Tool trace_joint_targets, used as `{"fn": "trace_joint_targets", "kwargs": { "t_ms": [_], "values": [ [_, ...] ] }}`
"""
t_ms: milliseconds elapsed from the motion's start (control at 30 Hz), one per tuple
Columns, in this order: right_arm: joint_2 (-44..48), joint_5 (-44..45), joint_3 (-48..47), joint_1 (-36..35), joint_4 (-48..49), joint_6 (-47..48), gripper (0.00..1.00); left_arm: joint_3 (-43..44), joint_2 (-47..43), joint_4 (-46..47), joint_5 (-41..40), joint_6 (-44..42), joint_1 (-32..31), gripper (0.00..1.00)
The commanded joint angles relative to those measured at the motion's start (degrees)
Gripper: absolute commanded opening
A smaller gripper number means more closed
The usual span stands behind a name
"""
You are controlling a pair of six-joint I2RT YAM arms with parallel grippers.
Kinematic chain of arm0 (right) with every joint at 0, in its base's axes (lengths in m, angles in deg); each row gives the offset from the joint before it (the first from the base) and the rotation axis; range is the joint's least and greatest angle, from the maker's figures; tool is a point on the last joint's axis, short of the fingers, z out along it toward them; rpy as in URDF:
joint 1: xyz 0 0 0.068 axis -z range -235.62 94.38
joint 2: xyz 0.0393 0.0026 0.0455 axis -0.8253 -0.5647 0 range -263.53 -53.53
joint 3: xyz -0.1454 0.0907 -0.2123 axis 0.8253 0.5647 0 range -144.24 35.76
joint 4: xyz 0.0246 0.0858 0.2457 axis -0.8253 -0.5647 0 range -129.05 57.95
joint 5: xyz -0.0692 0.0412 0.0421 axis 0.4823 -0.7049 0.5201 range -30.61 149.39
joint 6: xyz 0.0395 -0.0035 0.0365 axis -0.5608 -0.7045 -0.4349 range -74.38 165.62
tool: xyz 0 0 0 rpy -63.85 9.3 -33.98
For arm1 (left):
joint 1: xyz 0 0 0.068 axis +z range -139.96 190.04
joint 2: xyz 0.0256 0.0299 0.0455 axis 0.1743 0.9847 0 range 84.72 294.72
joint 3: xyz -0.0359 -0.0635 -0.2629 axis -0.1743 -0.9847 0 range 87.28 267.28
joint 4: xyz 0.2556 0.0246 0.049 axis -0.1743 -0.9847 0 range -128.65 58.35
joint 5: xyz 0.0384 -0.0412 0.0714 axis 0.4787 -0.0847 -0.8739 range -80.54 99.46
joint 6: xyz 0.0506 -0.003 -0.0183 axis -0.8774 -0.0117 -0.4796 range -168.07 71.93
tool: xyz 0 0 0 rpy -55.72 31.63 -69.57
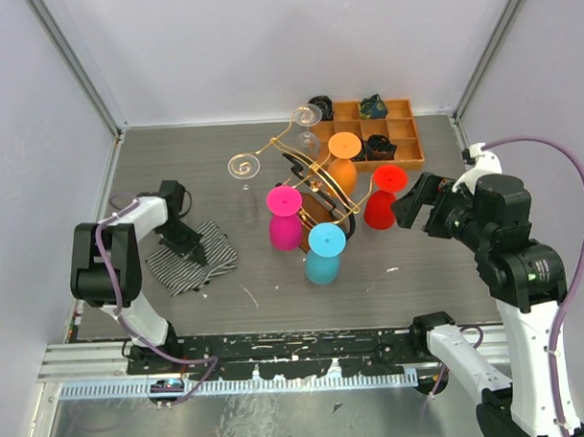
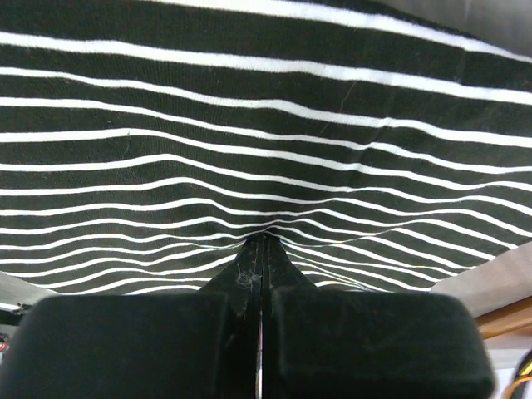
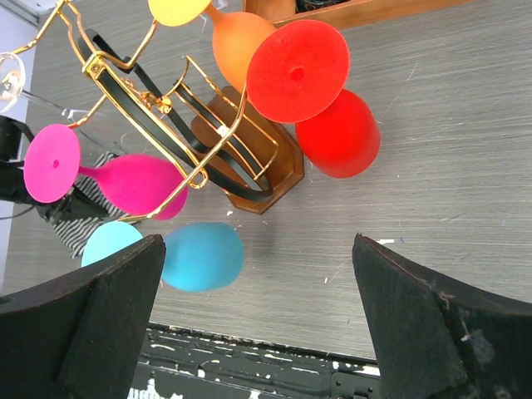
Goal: Take the wine glass off the wine glass rack
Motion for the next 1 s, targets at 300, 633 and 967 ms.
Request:
{"fn": "trace_joint_targets", "kwargs": {
  "t_ms": [300, 633, 967],
  "values": [
    [-2.93, 1.0, -2.81, -0.37, 2.0, 1.25, 1.0, 7.71, 9.11, 5.06, -7.64, -8.97, 23.88, 0.0],
    [-3.35, 0.1, -1.44, -0.45, 2.8, 1.2, 1.0, 14.28, 5.55, 4.12, -14.54, -9.94, 29.65, 0.0],
    [-4.68, -2.36, -0.38, -0.45, 6.71, -0.82, 1.0, 13.0, -7.95, 7.41, -12.79, -10.33, 28.14, 0.0]
  ]
}}
